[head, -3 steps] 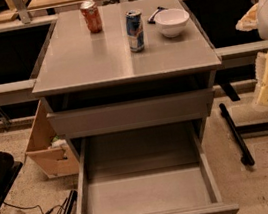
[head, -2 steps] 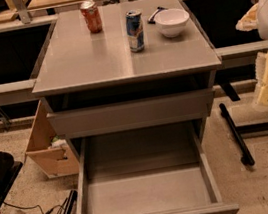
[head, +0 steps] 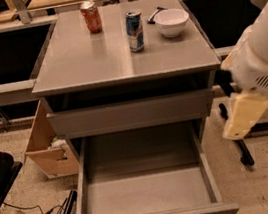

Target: Close middle drawer

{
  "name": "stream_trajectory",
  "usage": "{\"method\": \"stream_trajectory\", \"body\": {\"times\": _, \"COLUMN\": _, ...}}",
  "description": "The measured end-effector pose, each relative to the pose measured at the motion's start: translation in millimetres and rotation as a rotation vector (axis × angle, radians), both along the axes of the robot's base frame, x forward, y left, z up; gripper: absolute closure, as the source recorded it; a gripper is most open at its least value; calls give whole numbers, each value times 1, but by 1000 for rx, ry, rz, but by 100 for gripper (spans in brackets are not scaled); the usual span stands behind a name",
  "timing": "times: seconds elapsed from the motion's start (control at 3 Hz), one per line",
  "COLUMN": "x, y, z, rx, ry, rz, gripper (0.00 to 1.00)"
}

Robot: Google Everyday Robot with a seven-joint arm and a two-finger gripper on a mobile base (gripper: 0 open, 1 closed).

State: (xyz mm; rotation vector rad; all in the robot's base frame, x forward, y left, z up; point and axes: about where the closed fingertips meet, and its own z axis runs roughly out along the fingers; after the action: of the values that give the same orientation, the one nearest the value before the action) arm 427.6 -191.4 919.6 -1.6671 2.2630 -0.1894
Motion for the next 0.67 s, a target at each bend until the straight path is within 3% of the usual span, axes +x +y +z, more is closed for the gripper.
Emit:
{"method": "stream_trajectory", "body": {"times": 0.33, "x": -11, "y": 18, "z": -48, "rx": -19, "ry": -34, "rz": -52, "gripper": 40}}
{"method": "stream_trajectory", "body": {"times": 0.67, "x": -27, "y": 29, "z": -112, "rx": -59, "ry": -16, "rz": -77, "gripper": 63}}
